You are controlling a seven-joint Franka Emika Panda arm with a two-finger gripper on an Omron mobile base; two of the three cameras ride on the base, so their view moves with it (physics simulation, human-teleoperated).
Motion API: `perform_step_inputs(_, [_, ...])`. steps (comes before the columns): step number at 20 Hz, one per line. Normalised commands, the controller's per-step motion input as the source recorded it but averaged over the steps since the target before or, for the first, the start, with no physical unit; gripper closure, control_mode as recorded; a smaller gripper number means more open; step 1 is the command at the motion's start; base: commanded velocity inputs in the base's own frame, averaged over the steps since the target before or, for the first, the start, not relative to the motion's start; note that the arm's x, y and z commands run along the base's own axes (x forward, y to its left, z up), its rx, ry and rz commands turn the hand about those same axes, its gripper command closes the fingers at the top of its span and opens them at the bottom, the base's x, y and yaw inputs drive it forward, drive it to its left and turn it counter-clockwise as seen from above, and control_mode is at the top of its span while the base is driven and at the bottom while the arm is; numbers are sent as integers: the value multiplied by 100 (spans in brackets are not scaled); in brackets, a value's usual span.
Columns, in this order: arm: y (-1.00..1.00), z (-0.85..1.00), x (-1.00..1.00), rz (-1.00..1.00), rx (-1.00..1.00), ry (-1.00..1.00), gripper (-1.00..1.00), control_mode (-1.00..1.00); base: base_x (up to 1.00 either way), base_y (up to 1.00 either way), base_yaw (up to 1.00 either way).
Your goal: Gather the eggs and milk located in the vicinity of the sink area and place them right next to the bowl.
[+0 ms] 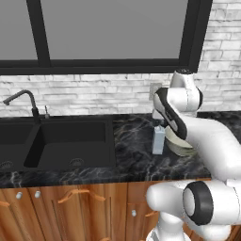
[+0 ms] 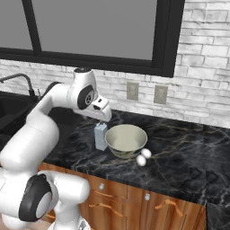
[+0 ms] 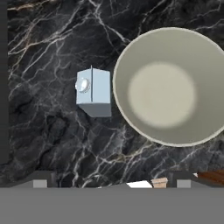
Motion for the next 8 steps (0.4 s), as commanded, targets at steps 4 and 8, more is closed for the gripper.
perform_step_inputs(4, [13,4,-83,0,0,-3,-100,-100,0,0,0])
perform_step_inputs(8, [14,0,-42,0,0,-1,-100,-100,0,0,0])
